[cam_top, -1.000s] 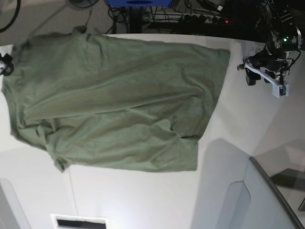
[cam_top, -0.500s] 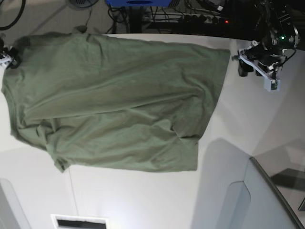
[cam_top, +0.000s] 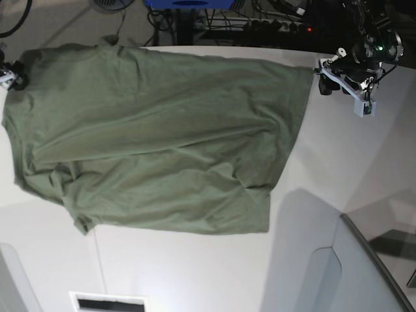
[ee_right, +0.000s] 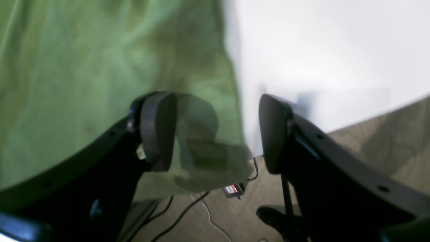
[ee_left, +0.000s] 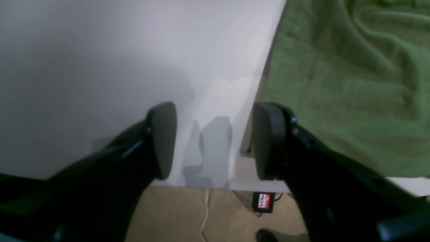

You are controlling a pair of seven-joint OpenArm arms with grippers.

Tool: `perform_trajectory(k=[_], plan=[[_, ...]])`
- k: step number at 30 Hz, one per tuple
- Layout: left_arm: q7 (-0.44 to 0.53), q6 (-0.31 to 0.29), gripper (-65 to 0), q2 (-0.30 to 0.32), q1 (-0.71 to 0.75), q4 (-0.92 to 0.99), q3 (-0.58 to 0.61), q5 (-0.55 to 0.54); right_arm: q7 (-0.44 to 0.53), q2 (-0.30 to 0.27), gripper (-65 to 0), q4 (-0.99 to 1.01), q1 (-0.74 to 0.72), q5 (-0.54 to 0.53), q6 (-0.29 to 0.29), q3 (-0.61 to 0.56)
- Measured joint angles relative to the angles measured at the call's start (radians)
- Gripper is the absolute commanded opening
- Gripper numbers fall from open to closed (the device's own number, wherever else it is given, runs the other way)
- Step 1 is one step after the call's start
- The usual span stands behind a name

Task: Layout the t-shirt on the table in an organized manner, then fold the t-shirt properly
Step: 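Hold both shoulder corners and lift the shirt off the table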

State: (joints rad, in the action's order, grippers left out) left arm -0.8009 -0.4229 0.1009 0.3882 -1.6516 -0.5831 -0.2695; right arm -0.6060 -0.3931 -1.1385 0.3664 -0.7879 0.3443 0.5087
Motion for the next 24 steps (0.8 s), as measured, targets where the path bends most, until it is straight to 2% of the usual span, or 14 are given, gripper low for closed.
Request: perform_trajectory(k=[5, 9, 11, 15, 16, 24], plan=[[0.0, 0.0, -29.9, -0.001, 0.0, 0.0, 0.0, -0.001, 0.018, 0.045, -29.0, -0.008, -0.003, -0.019, 0.049, 0.005], [0.0, 0.0, -29.9, -0.002, 0.0, 0.0, 0.003, -0.001, 0.016, 0.047, -29.9, -0.01, -0.003, -0.02, 0.05, 0.005], [0.0, 0.0, -29.9, -0.01, -0.001, 0.002, 0.007, -0.002, 0.016, 0.047, -36.2, -0.009, -0.003, -0.019, 0.048, 0.005], [0.0, 0.0, -29.9, -0.027, -0.006, 0.003, 0.006, 0.0, -0.004, 0.048, -60.6, -0.003, -0.002, -0.016, 0.046, 0.005], [0.0, 0.0, -29.9, -0.034, -0.006, 0.003, 0.007, -0.001, -0.007, 0.047, -64.5, 0.0, -0.002, -0.013, 0.046, 0.005], [0.003, -0.001, -28.8, -0.045, -0.008, 0.081, 0.003, -0.008, -0.008, 0.049, -65.0, 0.0, -0.003, -0.014, 0.046, 0.004]])
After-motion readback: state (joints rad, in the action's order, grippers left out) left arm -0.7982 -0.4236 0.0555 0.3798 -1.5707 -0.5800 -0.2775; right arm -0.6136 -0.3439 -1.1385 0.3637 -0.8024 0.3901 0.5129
